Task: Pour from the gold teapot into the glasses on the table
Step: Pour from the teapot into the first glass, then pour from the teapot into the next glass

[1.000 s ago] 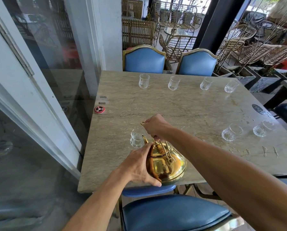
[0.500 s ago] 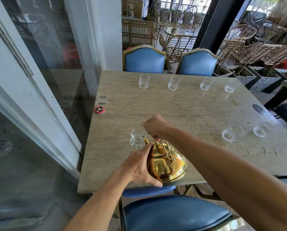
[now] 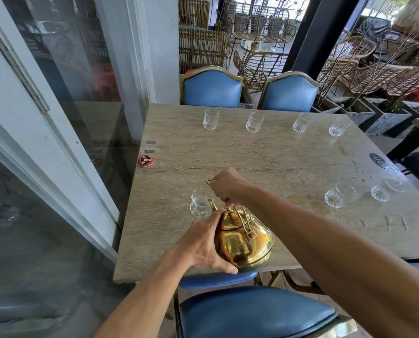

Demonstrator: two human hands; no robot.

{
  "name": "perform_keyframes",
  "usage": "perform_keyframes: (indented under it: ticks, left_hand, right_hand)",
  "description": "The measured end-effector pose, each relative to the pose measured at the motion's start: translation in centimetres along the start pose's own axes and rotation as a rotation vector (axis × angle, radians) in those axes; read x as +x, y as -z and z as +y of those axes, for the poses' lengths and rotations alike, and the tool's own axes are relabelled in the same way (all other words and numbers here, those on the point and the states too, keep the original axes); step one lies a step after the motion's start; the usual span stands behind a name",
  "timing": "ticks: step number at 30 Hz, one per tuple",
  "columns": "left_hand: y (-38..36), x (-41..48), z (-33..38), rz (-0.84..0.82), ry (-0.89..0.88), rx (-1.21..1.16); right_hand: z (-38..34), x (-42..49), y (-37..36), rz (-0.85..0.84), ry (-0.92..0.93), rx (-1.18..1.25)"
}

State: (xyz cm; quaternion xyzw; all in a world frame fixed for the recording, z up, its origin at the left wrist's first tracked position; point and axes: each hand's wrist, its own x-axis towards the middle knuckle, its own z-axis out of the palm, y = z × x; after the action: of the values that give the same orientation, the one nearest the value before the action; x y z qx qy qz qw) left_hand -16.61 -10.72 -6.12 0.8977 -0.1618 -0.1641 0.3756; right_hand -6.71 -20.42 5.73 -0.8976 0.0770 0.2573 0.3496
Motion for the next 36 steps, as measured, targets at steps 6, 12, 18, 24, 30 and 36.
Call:
perform_keyframes:
  ticks: [6,12,18,24,30,36]
  left_hand:
    - [0.0,0.0,0.3,0.013,-0.013,0.017]
    - [0.1,0.5,0.7,0.038,-0.032,0.180]
    - [-0.1,1.3,1.5,0.094,-0.072,0.347]
    - [-0.3,2.4,3.0,0.061,-0.109,0.448]
    - [-1.3,4.5,5.5,0.015,-0.207,0.507]
    - [-3.5,6.8,8.4,0.004,-0.290,0.509]
  right_hand:
    - [0.4,-0.1,0.3,-0.005,0.019,0.019]
    - [1.8,-0.5,1.0,0.023,0.073,0.144]
    - [3.5,-1.3,2.0,0.071,0.166,0.239]
    - [5.3,-2.0,3.5,0.154,0.162,0.305]
    - [7.7,-3.4,6.2,0.234,0.122,0.344]
    - [10.8,-4.2,9.4,0.299,0.094,0.337]
